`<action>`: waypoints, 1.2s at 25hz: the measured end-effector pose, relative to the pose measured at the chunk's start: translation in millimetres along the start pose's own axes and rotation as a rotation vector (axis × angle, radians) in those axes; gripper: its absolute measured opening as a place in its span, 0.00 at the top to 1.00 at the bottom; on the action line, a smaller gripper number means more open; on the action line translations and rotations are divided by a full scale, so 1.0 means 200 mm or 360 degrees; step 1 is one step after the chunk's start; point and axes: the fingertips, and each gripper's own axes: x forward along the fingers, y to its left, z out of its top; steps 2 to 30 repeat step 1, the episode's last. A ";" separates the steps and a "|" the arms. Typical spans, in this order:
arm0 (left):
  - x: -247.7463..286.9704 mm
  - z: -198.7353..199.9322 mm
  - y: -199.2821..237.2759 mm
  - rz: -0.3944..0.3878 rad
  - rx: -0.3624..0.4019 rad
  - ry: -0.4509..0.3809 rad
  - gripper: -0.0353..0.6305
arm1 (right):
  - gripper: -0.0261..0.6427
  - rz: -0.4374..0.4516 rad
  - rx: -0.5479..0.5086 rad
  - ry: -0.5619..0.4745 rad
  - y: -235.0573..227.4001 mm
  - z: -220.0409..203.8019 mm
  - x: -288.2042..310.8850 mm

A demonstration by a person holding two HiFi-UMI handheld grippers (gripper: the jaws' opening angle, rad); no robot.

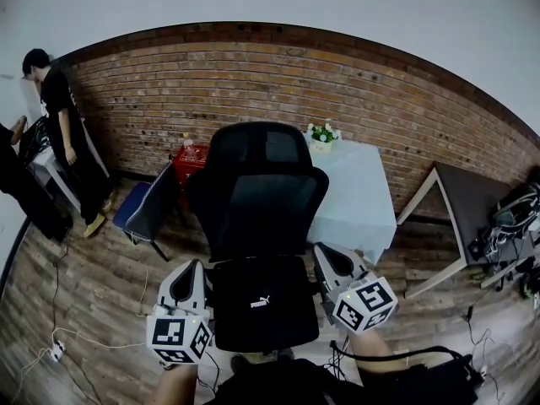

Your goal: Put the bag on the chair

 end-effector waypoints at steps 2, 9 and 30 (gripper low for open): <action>0.00 0.00 -0.01 0.0001 0.0002 -0.0003 0.93 | 0.94 -0.0001 -0.0002 -0.0001 -0.01 0.00 0.00; 0.00 0.00 -0.01 0.0001 0.0002 -0.0003 0.93 | 0.94 -0.0001 -0.0002 -0.0001 -0.01 0.00 0.00; 0.00 0.00 -0.01 0.0001 0.0002 -0.0003 0.93 | 0.94 -0.0001 -0.0002 -0.0001 -0.01 0.00 0.00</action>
